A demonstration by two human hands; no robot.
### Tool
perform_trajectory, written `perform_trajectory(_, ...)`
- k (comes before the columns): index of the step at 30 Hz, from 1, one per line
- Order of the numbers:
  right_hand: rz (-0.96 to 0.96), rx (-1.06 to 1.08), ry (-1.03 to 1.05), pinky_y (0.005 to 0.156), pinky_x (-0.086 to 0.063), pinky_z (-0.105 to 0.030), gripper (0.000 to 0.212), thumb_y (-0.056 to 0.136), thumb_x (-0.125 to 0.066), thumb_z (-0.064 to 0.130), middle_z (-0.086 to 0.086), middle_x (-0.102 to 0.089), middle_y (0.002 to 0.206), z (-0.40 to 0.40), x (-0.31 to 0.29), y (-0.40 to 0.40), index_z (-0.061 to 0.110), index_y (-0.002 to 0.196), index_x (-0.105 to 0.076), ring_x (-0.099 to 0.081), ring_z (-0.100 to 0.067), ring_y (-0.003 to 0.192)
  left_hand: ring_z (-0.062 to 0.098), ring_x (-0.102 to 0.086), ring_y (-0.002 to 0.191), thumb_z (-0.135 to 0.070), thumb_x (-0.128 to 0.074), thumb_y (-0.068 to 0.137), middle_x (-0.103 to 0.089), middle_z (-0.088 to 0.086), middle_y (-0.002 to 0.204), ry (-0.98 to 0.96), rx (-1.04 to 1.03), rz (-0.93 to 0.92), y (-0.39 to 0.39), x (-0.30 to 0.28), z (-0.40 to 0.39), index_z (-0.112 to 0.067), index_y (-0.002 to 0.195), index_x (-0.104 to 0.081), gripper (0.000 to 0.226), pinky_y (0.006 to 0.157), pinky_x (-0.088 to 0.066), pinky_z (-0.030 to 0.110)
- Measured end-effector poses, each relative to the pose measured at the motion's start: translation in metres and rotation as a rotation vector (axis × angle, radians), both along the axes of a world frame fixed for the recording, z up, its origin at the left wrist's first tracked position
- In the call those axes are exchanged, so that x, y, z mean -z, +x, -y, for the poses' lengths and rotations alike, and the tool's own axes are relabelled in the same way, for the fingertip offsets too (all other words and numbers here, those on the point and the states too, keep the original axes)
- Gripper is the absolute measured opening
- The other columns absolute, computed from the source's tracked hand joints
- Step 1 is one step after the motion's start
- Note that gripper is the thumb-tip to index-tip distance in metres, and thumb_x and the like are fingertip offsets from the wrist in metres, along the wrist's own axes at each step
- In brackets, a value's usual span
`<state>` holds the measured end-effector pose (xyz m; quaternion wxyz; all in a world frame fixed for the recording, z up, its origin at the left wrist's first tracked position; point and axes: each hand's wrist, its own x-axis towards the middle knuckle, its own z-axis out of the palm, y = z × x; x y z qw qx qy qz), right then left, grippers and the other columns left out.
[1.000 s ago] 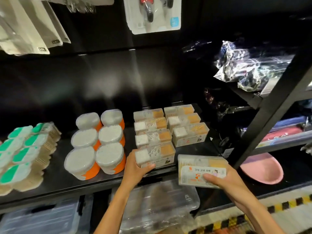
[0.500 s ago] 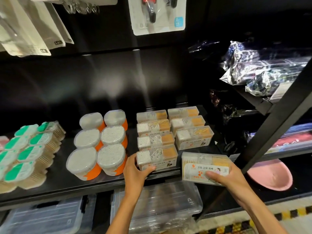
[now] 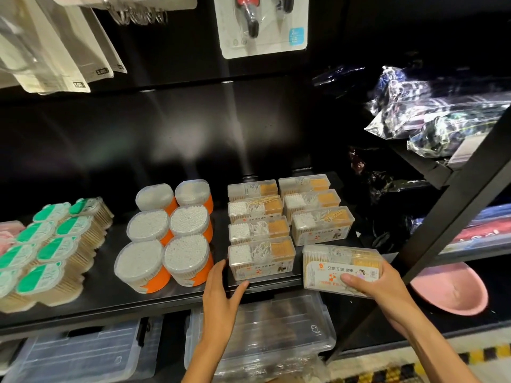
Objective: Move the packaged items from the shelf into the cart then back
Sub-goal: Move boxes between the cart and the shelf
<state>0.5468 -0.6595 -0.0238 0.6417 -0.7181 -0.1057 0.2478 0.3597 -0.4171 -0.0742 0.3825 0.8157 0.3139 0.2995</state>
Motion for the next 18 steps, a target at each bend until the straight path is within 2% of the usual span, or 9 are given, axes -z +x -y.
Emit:
perform_trajectory(2, 0.006, -0.002, -0.009, 0.076, -0.057, -0.026, 0.064, 0.061, -0.083, 0.011, -0.004, -0.072, 0.107, -0.002, 0.002, 0.002, 0.013, 0.119, -0.056, -0.069, -0.016, 0.097, 0.018, -0.047, 0.127, -0.034, -0.059, 0.09, -0.05, 0.006, 0.138, 0.143, 0.014, -0.089, -0.013, 0.008, -0.001, -0.007, 0.136, -0.047, 0.055, 0.108, -0.039, 0.036)
perform_trajectory(4, 0.019, 0.001, -0.01, 0.076, -0.058, -0.026, 0.067, 0.06, -0.084, 0.011, -0.004, -0.071, 0.108, -0.004, 0.003, 0.005, 0.013, 0.121, -0.055, -0.069, -0.017, 0.098, 0.019, -0.053, 0.122, -0.041, -0.044, 0.098, -0.057, 0.008, 0.131, 0.373, 0.108, -0.159, -0.022, 0.014, -0.004, -0.005, 0.126, -0.057, 0.047, 0.105, -0.041, 0.029)
perform_trajectory(6, 0.041, 0.011, -0.002, 0.075, -0.058, -0.024, 0.065, 0.062, -0.084, 0.007, -0.005, -0.07, 0.108, -0.008, 0.002, 0.01, 0.014, 0.12, -0.055, -0.068, -0.017, 0.098, 0.022, -0.06, 0.113, -0.045, -0.031, 0.1, -0.063, 0.01, 0.122, 0.574, 0.219, -0.225, -0.027, 0.02, -0.012, -0.004, 0.114, -0.065, 0.055, 0.102, -0.039, 0.027)
perform_trajectory(8, 0.066, 0.027, 0.012, 0.072, -0.057, -0.019, 0.061, 0.064, -0.083, 0.002, -0.003, -0.07, 0.106, -0.014, 0.001, 0.016, 0.018, 0.115, -0.055, -0.067, -0.016, 0.098, 0.023, -0.06, 0.111, -0.045, -0.026, 0.101, -0.065, 0.011, 0.118, 0.703, 0.277, -0.264, -0.03, 0.022, -0.02, -0.004, 0.111, -0.068, 0.06, 0.102, -0.036, 0.031)
perform_trajectory(11, 0.086, 0.014, 0.015, 0.071, -0.056, -0.017, 0.062, 0.062, -0.084, 0.0, -0.002, -0.07, 0.106, -0.022, 0.003, 0.025, 0.02, 0.114, -0.055, -0.067, -0.014, 0.098, 0.025, -0.062, 0.105, -0.041, -0.021, 0.103, -0.066, 0.013, 0.113, 0.855, 0.328, -0.286, -0.028, 0.025, -0.034, -0.003, 0.109, -0.067, 0.059, 0.096, -0.041, 0.032)
perform_trajectory(14, 0.079, -0.027, 0.001, 0.072, -0.055, -0.016, 0.063, 0.062, -0.084, 0.0, -0.003, -0.069, 0.107, -0.028, 0.008, 0.033, 0.017, 0.115, -0.055, -0.066, -0.014, 0.099, 0.026, -0.063, 0.099, -0.035, -0.018, 0.104, -0.066, 0.012, 0.11, 0.951, 0.387, -0.303, -0.024, 0.023, -0.042, -0.005, 0.114, -0.055, 0.049, 0.087, -0.053, 0.034)
perform_trajectory(16, 0.082, -0.044, -0.023, 0.073, -0.055, -0.018, 0.064, 0.061, -0.084, 0.0, -0.002, -0.069, 0.107, -0.029, 0.01, 0.038, 0.016, 0.115, -0.055, -0.066, -0.015, 0.101, 0.025, -0.061, 0.096, -0.031, -0.023, 0.103, -0.064, 0.012, 0.109, 0.999, 0.406, -0.307, -0.022, 0.021, -0.045, -0.006, 0.114, -0.05, 0.039, 0.081, -0.054, 0.033)
perform_trajectory(18, 0.117, -0.064, -0.081, 0.073, -0.053, -0.019, 0.063, 0.062, -0.085, 0.003, -0.001, -0.067, 0.107, -0.029, 0.011, 0.041, 0.016, 0.116, -0.054, -0.064, -0.013, 0.1, 0.025, -0.06, 0.091, -0.029, -0.036, 0.096, -0.063, 0.011, 0.106, 1.047, 0.402, -0.305, -0.02, 0.018, -0.046, -0.005, 0.109, -0.056, 0.034, 0.077, -0.049, 0.031)
